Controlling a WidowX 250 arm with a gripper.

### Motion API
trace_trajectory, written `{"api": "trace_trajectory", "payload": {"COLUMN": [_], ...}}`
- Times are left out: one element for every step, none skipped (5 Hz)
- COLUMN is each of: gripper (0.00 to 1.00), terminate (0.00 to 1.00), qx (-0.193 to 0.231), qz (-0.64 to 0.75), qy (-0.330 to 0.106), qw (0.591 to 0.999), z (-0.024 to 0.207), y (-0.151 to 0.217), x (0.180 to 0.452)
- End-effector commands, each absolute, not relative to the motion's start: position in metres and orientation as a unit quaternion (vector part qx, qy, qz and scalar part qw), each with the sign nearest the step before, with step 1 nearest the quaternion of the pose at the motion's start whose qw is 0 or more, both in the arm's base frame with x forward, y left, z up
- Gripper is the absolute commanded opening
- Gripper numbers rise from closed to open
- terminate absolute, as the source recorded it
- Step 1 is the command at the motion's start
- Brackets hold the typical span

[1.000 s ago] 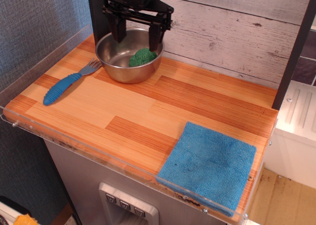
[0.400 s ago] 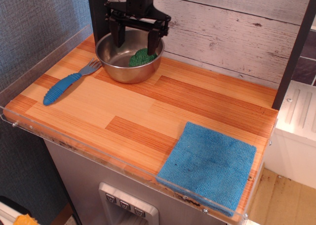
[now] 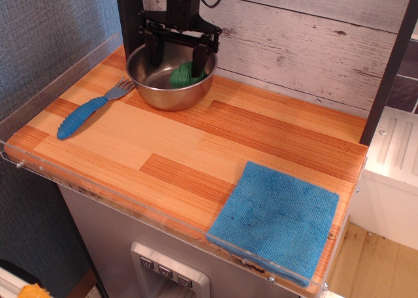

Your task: Take the green vegetable and put it on the blue towel

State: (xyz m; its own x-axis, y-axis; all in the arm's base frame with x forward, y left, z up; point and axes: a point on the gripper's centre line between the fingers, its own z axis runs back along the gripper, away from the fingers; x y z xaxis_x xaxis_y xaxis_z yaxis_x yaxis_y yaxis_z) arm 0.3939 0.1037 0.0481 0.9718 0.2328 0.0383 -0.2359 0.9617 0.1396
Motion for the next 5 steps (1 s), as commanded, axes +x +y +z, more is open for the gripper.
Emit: {"api": "trace_trajectory", "payload": {"gripper": [1.0, 1.0, 0.0, 0.0, 0.0], "terminate": [0.0, 0.0, 0.0, 0.0, 0.0], "qx": [0.067, 0.063, 0.061, 0.064, 0.064], "qz": [0.144, 0.151, 0.153, 0.149, 0.143], "qy": [-0.02, -0.011, -0.009, -0.017, -0.043], "qw": [0.987, 0.986, 0.986, 0.987, 0.987], "z": [0.057, 0.052, 0.049, 0.054, 0.072], "y": [0.13, 0.137, 0.138, 0.139, 0.138], "x": [0.397, 0.396, 0.395, 0.396, 0.397]}}
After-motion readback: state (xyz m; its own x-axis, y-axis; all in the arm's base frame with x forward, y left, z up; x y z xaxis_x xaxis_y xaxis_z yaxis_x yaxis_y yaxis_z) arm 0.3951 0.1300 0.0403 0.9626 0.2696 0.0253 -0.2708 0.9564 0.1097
